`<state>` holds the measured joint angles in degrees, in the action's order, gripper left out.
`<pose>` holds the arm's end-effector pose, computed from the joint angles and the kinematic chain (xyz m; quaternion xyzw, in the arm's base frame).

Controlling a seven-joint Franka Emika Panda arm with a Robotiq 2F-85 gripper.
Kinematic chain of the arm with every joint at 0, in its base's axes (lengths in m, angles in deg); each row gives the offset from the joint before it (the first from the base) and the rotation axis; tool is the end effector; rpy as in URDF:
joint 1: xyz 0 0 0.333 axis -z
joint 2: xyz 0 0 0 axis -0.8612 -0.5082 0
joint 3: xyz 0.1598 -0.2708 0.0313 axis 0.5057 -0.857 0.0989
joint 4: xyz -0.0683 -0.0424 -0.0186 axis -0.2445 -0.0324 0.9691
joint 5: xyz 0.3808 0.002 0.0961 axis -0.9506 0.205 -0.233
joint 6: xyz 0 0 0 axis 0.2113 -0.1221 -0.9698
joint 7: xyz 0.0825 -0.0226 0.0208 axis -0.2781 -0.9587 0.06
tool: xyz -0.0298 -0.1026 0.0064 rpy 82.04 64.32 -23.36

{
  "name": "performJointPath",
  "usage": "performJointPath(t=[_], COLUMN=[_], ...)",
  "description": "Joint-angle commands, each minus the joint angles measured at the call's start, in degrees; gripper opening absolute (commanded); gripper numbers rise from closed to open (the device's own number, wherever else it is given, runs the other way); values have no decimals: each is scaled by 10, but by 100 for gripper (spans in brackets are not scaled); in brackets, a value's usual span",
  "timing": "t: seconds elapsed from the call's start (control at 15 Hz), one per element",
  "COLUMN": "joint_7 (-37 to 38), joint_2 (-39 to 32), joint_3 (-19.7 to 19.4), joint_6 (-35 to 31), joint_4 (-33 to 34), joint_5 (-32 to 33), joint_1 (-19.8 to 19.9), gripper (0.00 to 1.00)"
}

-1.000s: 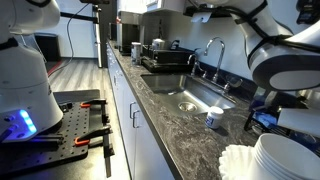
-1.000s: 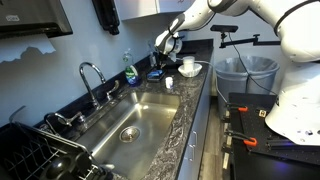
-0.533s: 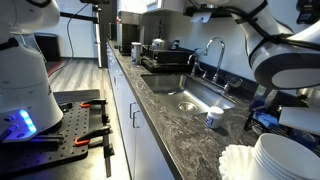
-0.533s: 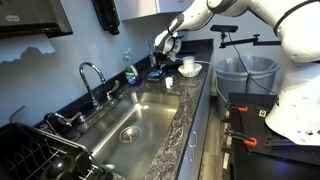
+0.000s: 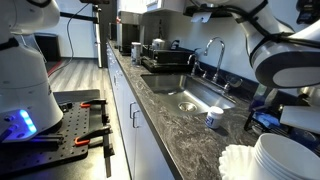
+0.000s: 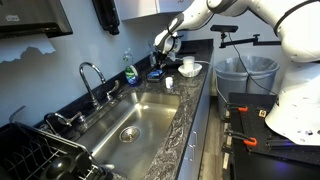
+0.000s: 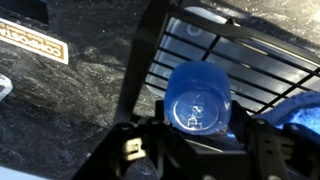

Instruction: Pick up the bottle cap and put it on the counter

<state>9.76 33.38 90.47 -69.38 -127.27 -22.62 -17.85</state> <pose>0.6496 -0.4085 0.2292 0.9462 0.1828 0.2589 0.0652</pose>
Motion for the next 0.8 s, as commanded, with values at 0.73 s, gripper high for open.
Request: performJointPath(t=[0.73], joint_7=[0], joint_2=[115], joint_3=[-22], joint_6=[-5], joint_4=[-118], joint_5=[17], joint_1=[-1], gripper=[38])
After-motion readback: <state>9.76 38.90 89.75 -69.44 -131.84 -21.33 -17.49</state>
